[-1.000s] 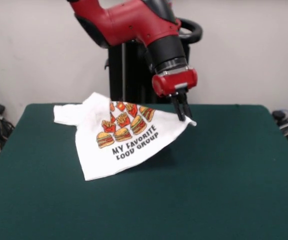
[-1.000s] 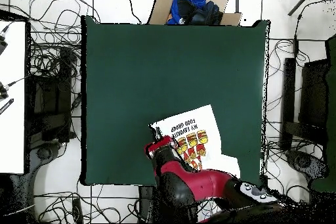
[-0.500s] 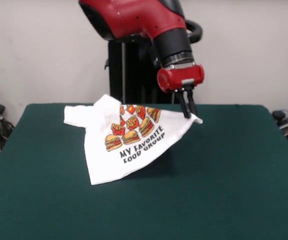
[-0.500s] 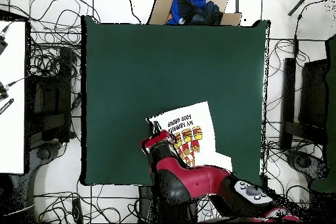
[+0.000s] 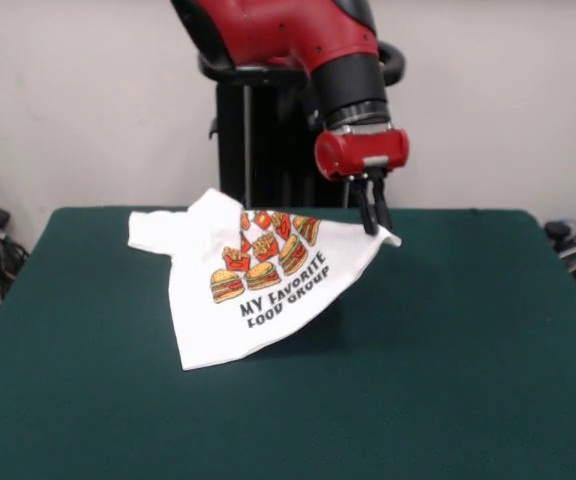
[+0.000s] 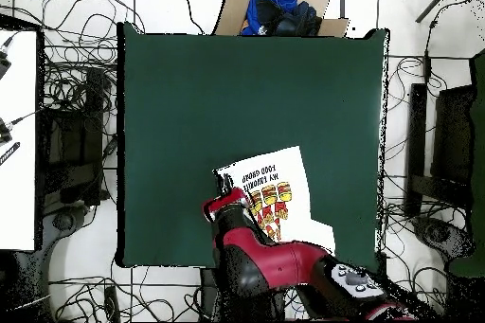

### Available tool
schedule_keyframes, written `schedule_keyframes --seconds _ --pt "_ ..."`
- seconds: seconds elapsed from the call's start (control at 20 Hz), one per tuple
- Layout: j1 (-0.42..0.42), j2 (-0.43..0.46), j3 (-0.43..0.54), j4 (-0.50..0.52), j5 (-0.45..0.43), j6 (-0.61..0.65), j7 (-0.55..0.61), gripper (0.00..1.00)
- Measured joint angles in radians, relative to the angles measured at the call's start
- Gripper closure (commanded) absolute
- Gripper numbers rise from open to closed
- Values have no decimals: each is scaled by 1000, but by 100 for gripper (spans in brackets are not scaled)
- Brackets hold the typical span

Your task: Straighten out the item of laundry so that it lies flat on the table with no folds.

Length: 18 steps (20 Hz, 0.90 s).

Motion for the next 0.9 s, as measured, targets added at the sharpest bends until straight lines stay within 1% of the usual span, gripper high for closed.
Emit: schedule_keyframes --seconds 0.3,0.55,0.9 --pt "22 -6 -19 0 12 -5 0 100" --pt "22 -15 -21 -3 12 -6 0 100" --pt "24 -7 -22 -16 13 -9 0 100"
